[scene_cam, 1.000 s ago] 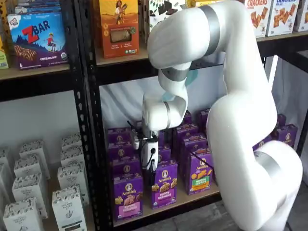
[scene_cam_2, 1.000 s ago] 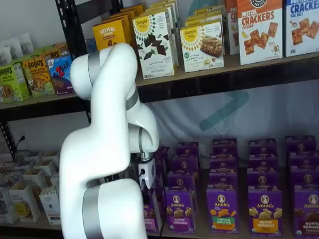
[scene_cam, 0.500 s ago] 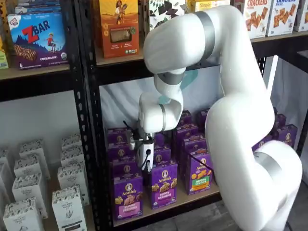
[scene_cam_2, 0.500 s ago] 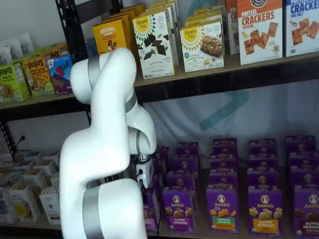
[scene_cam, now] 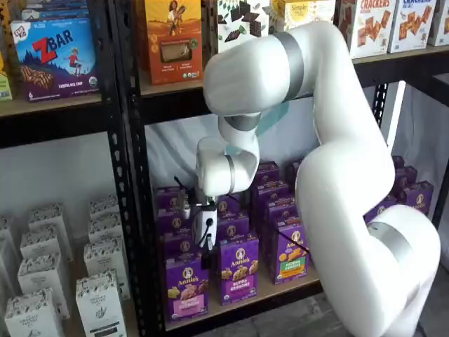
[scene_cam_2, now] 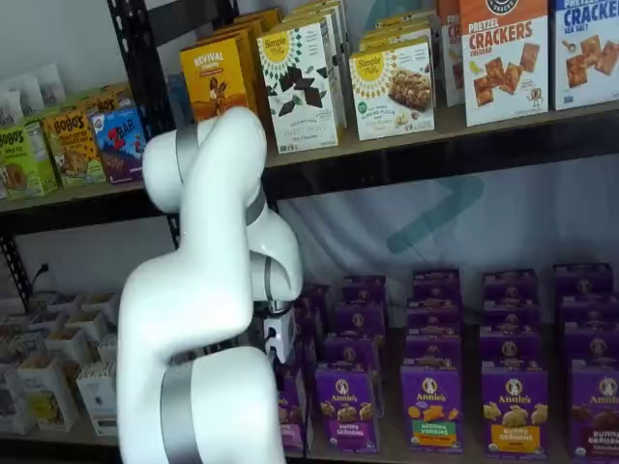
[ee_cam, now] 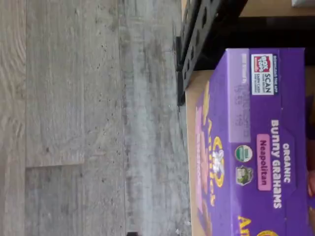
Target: Pick up the purple box with a pink patch in the middle, on the bottom shelf, the first box from the left
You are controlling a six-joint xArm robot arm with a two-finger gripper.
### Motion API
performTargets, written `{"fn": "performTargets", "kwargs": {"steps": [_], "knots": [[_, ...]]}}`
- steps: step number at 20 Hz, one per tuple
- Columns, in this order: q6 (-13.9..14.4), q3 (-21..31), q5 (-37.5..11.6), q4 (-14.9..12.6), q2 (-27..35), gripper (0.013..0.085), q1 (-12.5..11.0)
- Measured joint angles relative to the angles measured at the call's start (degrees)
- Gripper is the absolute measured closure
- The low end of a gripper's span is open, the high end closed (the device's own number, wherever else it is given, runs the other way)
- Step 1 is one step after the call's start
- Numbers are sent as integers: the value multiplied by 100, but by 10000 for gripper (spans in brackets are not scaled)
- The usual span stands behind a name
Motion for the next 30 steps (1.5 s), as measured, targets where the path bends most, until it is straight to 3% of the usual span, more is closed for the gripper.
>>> {"fn": "performTargets", "kwargs": {"steps": [30], "knots": [[649, -1365, 348, -639, 1199, 130, 58]]}}
